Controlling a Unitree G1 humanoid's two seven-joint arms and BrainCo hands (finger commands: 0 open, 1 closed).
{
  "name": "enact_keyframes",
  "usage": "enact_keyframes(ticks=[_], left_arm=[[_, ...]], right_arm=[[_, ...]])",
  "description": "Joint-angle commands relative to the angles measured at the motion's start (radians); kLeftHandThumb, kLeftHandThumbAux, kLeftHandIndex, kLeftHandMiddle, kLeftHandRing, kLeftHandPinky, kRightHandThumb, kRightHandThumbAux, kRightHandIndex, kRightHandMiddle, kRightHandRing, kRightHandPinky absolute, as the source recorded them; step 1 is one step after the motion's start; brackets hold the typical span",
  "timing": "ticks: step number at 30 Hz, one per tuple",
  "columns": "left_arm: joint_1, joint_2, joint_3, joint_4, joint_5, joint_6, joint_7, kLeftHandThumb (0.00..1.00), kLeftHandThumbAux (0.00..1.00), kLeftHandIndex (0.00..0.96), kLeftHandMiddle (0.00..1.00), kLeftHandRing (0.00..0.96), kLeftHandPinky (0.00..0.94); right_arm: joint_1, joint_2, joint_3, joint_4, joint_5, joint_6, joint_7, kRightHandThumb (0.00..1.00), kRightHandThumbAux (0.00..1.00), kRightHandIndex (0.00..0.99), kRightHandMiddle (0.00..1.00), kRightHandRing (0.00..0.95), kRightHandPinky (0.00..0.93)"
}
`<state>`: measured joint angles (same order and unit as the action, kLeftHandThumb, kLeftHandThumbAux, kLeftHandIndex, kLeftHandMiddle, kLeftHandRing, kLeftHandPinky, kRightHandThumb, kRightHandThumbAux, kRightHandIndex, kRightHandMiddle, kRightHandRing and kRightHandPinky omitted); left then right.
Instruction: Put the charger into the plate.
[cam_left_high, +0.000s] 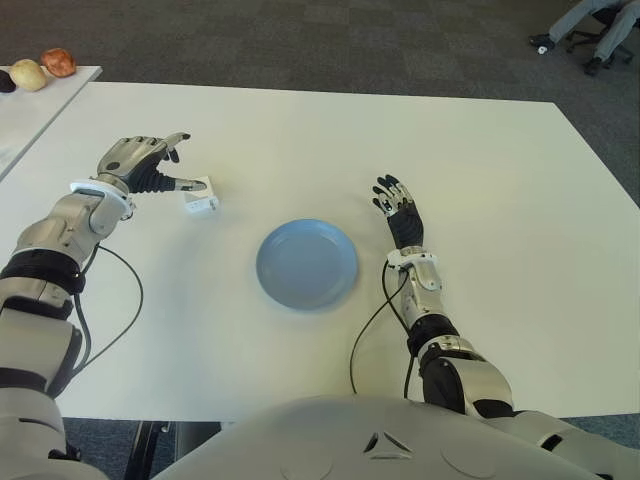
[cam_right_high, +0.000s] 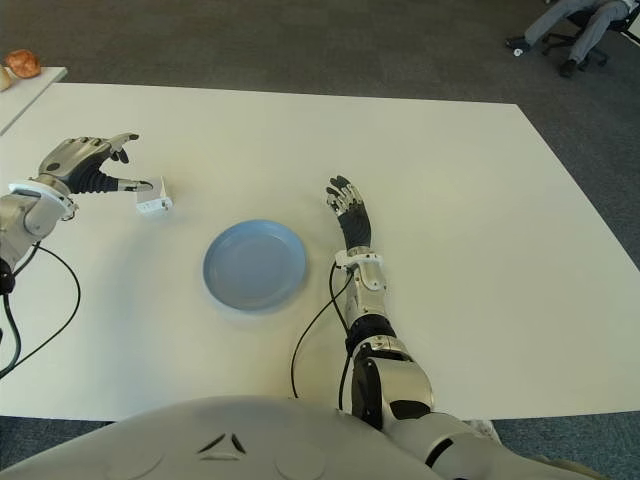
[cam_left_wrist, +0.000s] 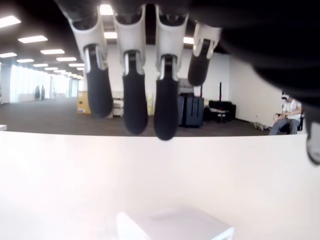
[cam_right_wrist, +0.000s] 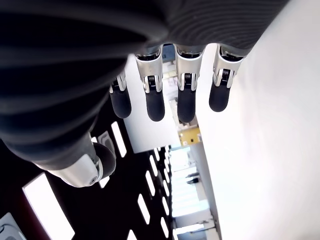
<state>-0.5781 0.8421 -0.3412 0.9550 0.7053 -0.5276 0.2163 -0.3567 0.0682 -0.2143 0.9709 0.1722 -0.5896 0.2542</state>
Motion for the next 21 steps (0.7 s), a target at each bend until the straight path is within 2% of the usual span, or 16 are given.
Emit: enact_keyframes(ticks=[1, 11, 21], left_arm=[[-0.048, 0.0, -0.037, 0.091, 0.022, -0.052, -0.019, 0.375, 0.18, 0.001, 0.001, 0.001, 0.001], [-0.097, -0.008, -0.082, 0.198, 0.041, -0.095, 0.01, 0.369, 0.15, 0.0, 0.0, 0.0, 0.0], [-0.103, -0.05, -0.125, 0.276, 0.053, -0.081, 0.033, 0.397, 0.161, 0.0, 0.0, 0.0, 0.0]], right_arm=[[0.08, 0.007, 0.001, 0.064, -0.002, 0.043, -0.007, 0.036, 0.635, 0.139, 0.17, 0.142, 0.154], [0.082, 0.003, 0.004, 0.063, -0.004, 0.039, -0.004, 0.053, 0.643, 0.141, 0.17, 0.145, 0.159], [0.086, -0.003, 0.012, 0.058, -0.013, 0.032, -0.004, 0.059, 0.645, 0.141, 0.175, 0.149, 0.159]])
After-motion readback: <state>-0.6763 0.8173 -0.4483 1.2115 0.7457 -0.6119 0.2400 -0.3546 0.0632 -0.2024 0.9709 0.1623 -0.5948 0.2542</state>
